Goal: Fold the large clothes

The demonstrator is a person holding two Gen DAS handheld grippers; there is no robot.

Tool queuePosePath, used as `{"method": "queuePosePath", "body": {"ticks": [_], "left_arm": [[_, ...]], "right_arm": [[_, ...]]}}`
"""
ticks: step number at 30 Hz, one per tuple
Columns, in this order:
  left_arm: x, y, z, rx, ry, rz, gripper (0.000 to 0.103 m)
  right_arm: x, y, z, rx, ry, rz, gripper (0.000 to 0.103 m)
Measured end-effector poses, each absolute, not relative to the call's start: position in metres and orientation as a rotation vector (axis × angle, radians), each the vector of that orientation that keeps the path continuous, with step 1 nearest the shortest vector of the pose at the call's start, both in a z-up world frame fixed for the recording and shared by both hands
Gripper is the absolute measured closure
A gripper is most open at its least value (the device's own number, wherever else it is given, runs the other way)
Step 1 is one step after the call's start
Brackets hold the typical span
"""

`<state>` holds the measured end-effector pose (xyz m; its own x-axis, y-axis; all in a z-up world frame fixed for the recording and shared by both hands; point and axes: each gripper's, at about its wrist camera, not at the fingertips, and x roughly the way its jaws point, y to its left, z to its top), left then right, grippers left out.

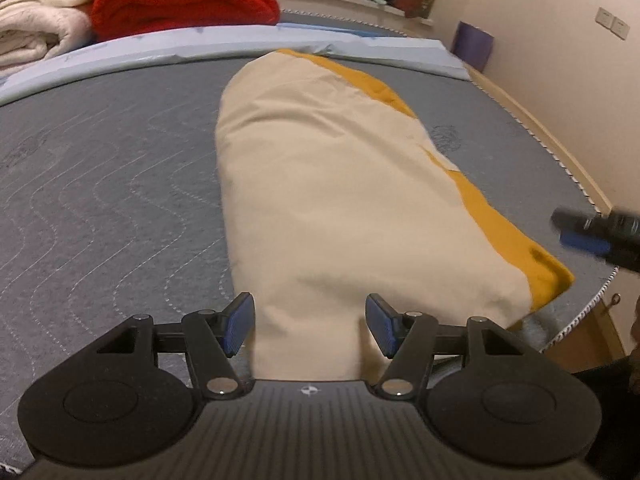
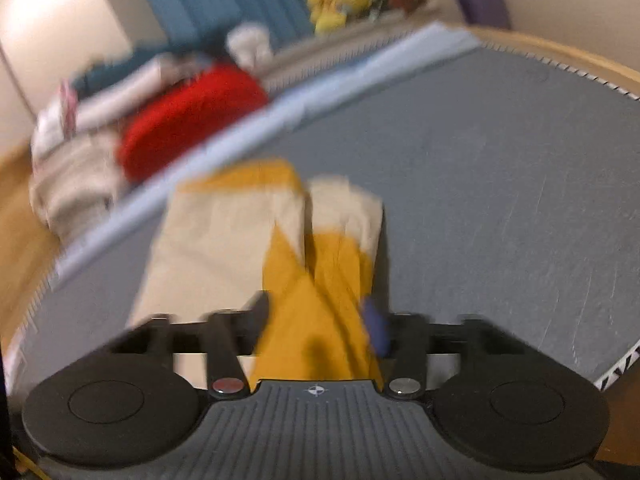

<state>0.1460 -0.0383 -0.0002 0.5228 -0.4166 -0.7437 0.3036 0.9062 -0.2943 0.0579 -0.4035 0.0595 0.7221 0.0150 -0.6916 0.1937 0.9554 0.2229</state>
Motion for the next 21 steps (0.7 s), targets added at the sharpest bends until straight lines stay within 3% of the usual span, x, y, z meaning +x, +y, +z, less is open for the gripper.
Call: {"method": "queuePosePath", "body": {"ticks": [2, 4, 5, 6, 11, 15, 18, 21], "left_arm": [[0.146, -0.035, -0.001, -0.141, 0.930, -0.418, 0.036], [0.143, -0.033, 0.001, -0.148, 0.927, -0.410, 0.036], [0.142, -0.031, 0.002, -0.150, 0.923, -0.408, 0.036], [0.143, -0.030, 0.003, -0.150, 0.918, -0.406, 0.036], [0.142, -0.025, 0.009, -0.182, 0.883, -0.415, 0.036], [0.143, -0.037, -0.008, -0.062, 0.969, -0.385, 0.032], [0.144, -0.042, -0.023, -0.024, 1.061, -0.369, 0.030], [0.143, -0.036, -0.006, -0.068, 0.984, -0.375, 0.030]], "right_arm": [[0.065, -0.392, 0.044, 0.217, 0.855, -0.111, 0.048], [0.072, -0.385, 0.032, 0.179, 0.911, -0.114, 0.059], [0.072, -0.382, 0.032, 0.172, 0.912, -0.109, 0.087], [0.070, -0.380, 0.034, 0.158, 0.896, -0.106, 0.100], [0.042, -0.377, 0.071, 0.111, 0.684, -0.105, 0.102], [0.057, -0.388, 0.028, 0.067, 0.923, -0.212, 0.103], [0.064, -0.379, 0.016, -0.002, 0.963, -0.189, 0.103], [0.072, -0.376, 0.011, -0.040, 0.980, -0.202, 0.103]]}}
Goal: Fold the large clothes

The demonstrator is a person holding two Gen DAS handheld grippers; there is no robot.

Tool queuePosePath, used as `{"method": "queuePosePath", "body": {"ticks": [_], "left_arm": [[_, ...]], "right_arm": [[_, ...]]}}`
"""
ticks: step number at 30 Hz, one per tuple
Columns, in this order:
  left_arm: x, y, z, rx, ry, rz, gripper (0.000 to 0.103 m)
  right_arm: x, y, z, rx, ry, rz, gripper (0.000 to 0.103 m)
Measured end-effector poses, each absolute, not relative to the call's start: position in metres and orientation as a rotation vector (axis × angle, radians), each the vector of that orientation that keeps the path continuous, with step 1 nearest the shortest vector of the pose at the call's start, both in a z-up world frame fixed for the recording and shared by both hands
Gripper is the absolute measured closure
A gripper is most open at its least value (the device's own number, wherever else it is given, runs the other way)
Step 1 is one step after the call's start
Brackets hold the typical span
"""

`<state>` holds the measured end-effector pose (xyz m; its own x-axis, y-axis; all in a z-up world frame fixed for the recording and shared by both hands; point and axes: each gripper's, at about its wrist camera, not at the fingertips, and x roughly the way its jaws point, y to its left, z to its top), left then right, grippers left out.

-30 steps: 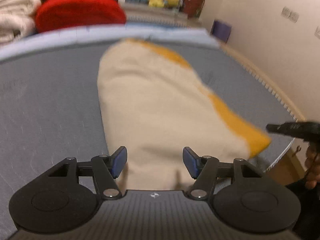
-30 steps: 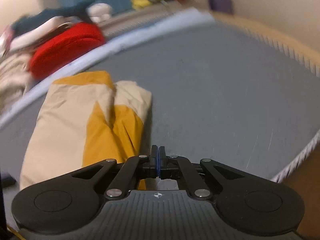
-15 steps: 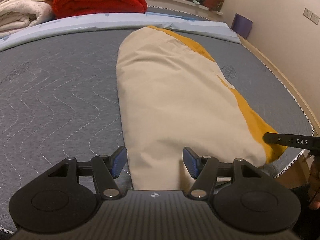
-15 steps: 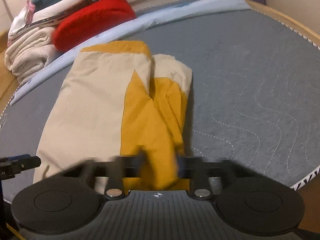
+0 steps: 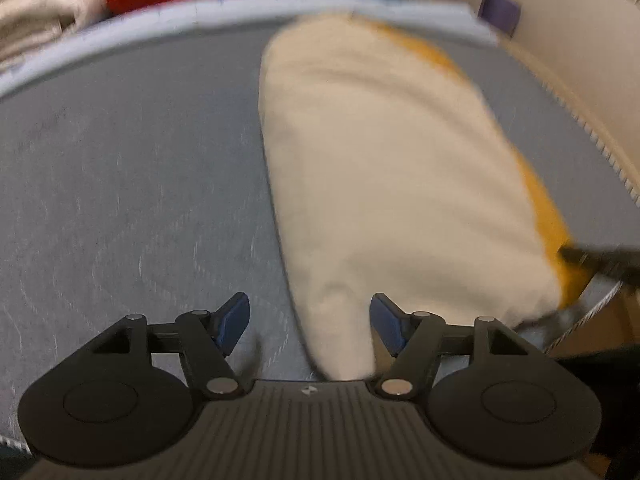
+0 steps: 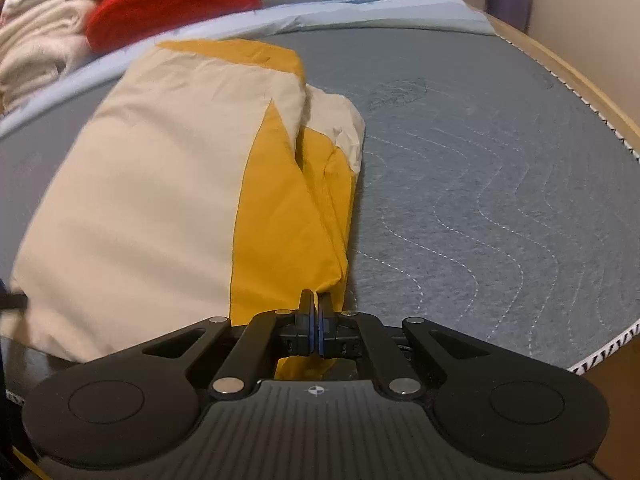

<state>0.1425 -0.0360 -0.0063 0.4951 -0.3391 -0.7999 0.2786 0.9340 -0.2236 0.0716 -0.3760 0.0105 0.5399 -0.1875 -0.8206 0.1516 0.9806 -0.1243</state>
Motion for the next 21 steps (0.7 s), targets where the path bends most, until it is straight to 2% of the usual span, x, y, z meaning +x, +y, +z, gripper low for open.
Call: {"method": "queuePosePath", "body": {"ticks": [3, 4, 5, 7, 13, 19, 21], "left_arm": [[0.142, -0.034, -0.002, -0.072, 0.944, -0.393, 0.030], [0.144, -0.037, -0.010, -0.032, 0.985, -0.376, 0.030], [0.145, -0.041, -0.022, 0.010, 1.043, -0.358, 0.026], [0.146, -0.040, -0.032, -0.009, 1.090, -0.344, 0.025], [0.144, -0.031, -0.008, -0.049, 0.987, -0.349, 0.027], [0.162, -0.026, 0.029, -0.118, 0.887, -0.421, 0.036], [0.176, -0.034, 0.041, -0.069, 0.843, -0.461, 0.047]], "right_arm": [[0.079, -0.374, 0.009, -0.048, 0.994, -0.210, 0.103], [0.080, -0.372, 0.007, -0.063, 1.002, -0.211, 0.103], [0.083, -0.371, 0.008, -0.073, 1.010, -0.211, 0.103], [0.084, -0.371, 0.005, -0.077, 1.028, -0.211, 0.103], [0.084, -0.368, 0.004, -0.094, 1.029, -0.220, 0.103], [0.082, -0.366, 0.008, -0.103, 1.007, -0.224, 0.103], [0.079, -0.365, 0.010, -0.108, 0.999, -0.225, 0.103]]}}
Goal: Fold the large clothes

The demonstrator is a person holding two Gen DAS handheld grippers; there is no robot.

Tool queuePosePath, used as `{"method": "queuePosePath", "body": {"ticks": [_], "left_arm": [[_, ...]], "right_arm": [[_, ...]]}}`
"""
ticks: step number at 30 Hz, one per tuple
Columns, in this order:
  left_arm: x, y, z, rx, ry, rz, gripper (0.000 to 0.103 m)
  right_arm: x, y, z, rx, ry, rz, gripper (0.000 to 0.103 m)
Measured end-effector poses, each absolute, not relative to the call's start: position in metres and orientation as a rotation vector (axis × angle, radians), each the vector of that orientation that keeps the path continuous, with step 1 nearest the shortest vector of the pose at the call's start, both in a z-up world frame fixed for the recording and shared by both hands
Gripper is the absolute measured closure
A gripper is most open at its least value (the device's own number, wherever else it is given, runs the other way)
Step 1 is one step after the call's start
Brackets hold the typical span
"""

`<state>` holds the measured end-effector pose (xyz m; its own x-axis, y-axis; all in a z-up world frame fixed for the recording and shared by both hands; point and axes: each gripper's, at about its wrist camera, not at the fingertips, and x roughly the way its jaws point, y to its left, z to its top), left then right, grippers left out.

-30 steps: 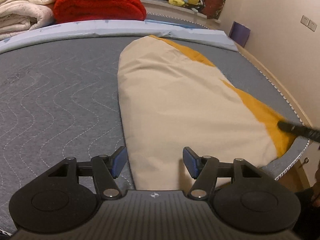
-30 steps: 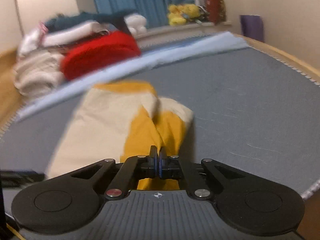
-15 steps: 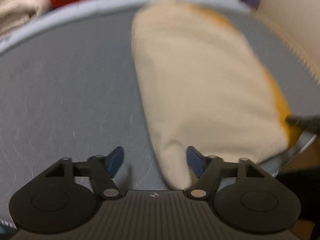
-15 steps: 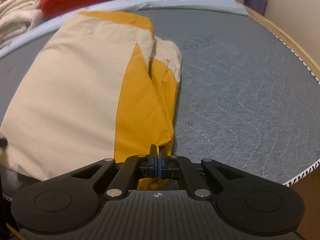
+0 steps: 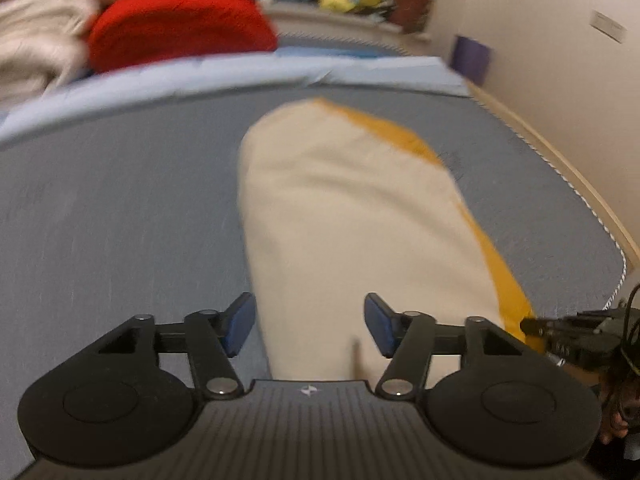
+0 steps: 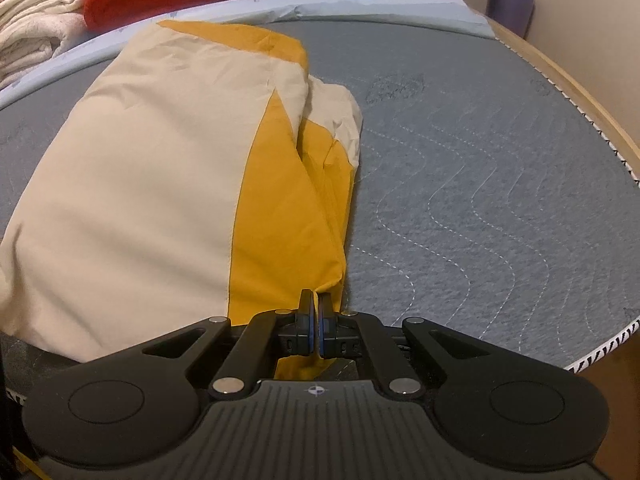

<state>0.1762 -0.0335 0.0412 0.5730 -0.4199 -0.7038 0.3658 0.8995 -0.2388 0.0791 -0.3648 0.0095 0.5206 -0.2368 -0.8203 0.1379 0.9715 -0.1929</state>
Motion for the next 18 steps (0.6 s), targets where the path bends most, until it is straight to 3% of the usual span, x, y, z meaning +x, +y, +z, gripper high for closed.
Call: {"method": "queuePosePath", "body": {"ticks": [4, 7, 12, 18], "left_arm": [[0.207, -0.048, 0.055, -0.049, 0.812, -0.547, 0.064], [0.235, -0.061, 0.044, -0.053, 0.864, -0.629, 0.065], [0.257, -0.063, -0.023, 0.012, 1.011, -0.615, 0.058], [0.276, -0.040, 0.000, -0.187, 0.961, -0.570, 0.055]], "right_arm": [[0.075, -0.361, 0.014, -0.135, 0.973, -0.229, 0.103], [0.070, -0.361, 0.021, -0.138, 0.940, -0.229, 0.103], [0.068, -0.364, 0.030, -0.106, 0.944, -0.196, 0.101], [0.067, -0.360, 0.092, -0.162, 0.522, -0.187, 0.100]]}}
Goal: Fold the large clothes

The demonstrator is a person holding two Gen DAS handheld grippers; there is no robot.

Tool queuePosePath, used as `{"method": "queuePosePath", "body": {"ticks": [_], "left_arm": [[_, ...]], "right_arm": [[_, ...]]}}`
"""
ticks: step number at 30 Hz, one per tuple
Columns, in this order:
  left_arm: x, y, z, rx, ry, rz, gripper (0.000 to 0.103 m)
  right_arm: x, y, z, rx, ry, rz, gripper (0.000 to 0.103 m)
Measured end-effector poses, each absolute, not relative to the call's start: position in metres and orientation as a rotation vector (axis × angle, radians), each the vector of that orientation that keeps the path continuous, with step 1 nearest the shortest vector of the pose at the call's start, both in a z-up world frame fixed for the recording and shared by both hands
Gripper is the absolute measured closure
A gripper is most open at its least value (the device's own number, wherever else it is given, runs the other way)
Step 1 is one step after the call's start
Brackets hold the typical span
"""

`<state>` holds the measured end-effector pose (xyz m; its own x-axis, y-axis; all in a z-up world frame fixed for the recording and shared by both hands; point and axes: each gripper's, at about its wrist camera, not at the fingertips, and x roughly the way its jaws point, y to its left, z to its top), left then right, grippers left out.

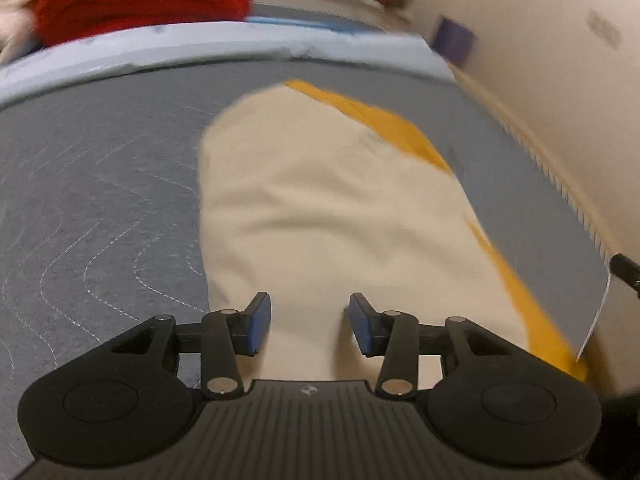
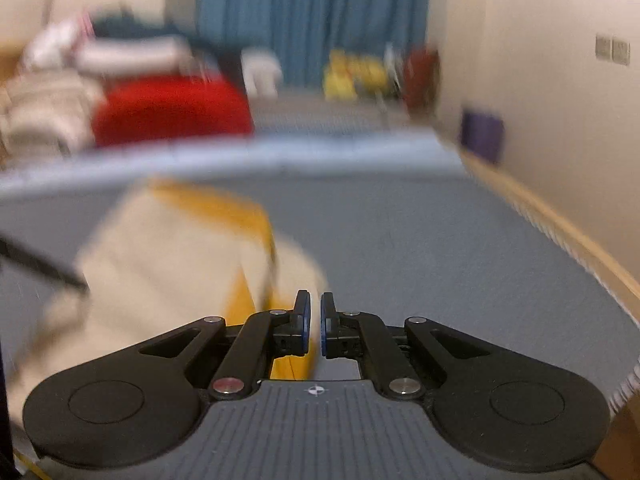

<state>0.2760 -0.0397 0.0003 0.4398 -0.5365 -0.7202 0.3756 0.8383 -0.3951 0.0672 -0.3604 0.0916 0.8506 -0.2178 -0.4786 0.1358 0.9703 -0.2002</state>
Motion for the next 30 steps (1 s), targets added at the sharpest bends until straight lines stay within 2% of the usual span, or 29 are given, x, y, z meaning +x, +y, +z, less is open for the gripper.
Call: {"method": "queuePosePath", "body": {"ticks": [1, 3, 6, 12, 17, 19, 20, 21, 22, 23, 24, 28, 30], "left_arm": [[0.281, -0.039, -0.001, -0.211, 0.968, -0.559, 0.055], [0.291, -0.036, 0.000, -0.242, 0.956, -0.535, 0.055], [0.300, -0.038, 0.001, -0.267, 0.925, -0.527, 0.055], [0.309, -0.065, -0.005, -0.186, 0.879, -0.543, 0.055], [0.327, -0.091, -0.020, -0.090, 0.812, -0.532, 0.054], [0.337, -0.099, -0.027, -0.091, 0.807, -0.515, 0.054], [0.344, -0.104, -0.029, -0.098, 0.804, -0.507, 0.054], [0.349, -0.107, -0.031, -0.101, 0.801, -0.504, 0.053], [0.355, -0.112, -0.033, -0.100, 0.797, -0.501, 0.051], [0.361, -0.117, -0.034, -0.093, 0.791, -0.496, 0.048], [0.366, -0.121, -0.034, -0.081, 0.785, -0.490, 0.047], [0.391, -0.133, -0.038, -0.089, 0.759, -0.482, 0.047], [0.403, -0.138, -0.042, -0.092, 0.767, -0.476, 0.048]], "right_arm": [[0.077, -0.361, 0.097, -0.146, 0.483, -0.155, 0.098], [0.103, -0.360, 0.098, -0.146, 0.463, -0.111, 0.084], [0.147, -0.365, 0.086, -0.099, 0.502, -0.085, 0.069], [0.235, -0.394, 0.040, 0.169, 0.713, -0.078, 0.056], [0.277, -0.408, 0.001, 0.322, 0.820, -0.116, 0.054], [0.289, -0.410, -0.011, 0.347, 0.827, -0.135, 0.054], [0.291, -0.411, -0.013, 0.350, 0.827, -0.139, 0.058], [0.295, -0.411, -0.015, 0.356, 0.828, -0.131, 0.070], [0.299, -0.410, -0.017, 0.357, 0.828, -0.118, 0.078], [0.302, -0.409, -0.017, 0.347, 0.820, -0.113, 0.093], [0.303, -0.409, -0.014, 0.336, 0.802, -0.113, 0.099], [0.302, -0.412, -0.002, 0.305, 0.689, -0.175, 0.101], [0.307, -0.411, -0.008, 0.264, 0.704, -0.218, 0.101]]}}
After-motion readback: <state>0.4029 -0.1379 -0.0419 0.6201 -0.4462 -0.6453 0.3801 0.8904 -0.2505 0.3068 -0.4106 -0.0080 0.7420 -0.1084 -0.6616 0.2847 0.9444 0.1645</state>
